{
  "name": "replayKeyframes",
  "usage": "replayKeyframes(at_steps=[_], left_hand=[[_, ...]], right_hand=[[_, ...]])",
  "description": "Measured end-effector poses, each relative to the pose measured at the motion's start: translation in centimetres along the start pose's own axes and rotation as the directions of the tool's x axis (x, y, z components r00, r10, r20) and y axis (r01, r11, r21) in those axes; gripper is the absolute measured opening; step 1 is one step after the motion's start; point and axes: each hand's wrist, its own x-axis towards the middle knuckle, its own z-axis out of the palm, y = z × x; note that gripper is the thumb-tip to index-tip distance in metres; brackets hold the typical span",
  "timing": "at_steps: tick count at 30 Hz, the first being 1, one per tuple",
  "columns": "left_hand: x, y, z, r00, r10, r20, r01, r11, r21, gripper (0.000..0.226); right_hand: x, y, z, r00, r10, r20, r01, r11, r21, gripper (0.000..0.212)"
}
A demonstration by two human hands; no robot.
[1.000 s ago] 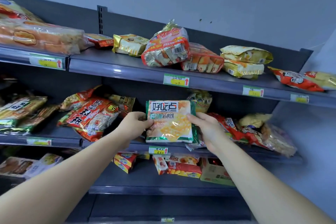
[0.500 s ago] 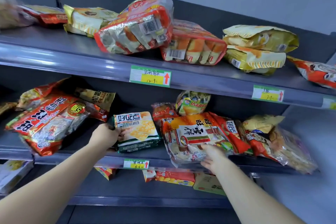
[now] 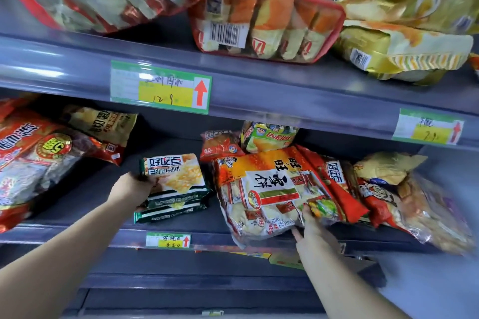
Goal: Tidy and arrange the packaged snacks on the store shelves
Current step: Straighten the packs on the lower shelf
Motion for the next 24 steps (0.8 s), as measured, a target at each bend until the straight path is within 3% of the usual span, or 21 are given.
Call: replayKeyframes(at_steps=[3, 7, 12, 16, 19, 24], left_hand=[[-0.1, 0.5, 0.9, 0.998, 0.050, 0.036, -0.054, 0.991, 0.125, 0.027], [0.4, 0.6, 2.0, 0.999, 0.022, 0.039, -0.032, 0.963, 0.268, 0.075], [-2.8, 2.9, 1.1, 0.997, 0.071, -0.020, -0.058, 0.921, 0.386, 0.067], [-4.0, 3.0, 0.3, 0.982, 0.158, 0.104, -0.187, 0.896, 0.403, 0.060], [-6.3, 3.3, -0.5, 0.951, 0.242, 0.190, -0.294, 0.897, 0.330, 0.056], [-11.1, 3.3, -2.7, 0.872, 0.381, 0.308, -0.464, 0.845, 0.268, 0.049]], right_hand=[[0.7, 0.6, -0.1, 0.998, -0.006, 0.064, 0.004, 0.999, 0.037, 0.036], [-0.2, 0.1, 0.1, 0.999, 0.013, -0.044, -0.010, 0.998, 0.067, 0.033], [-1.7, -0.4, -0.1, 0.988, -0.132, -0.083, 0.133, 0.991, 0.007, 0.039], [-4.8, -1.3, -0.6, 0.962, -0.268, -0.047, 0.268, 0.963, -0.014, 0.038], [-7.8, -1.6, -1.7, 0.893, -0.445, -0.065, 0.443, 0.895, -0.045, 0.037], [-13.1, -1.9, -5.4, 0.708, -0.703, -0.062, 0.682, 0.704, -0.198, 0.048]])
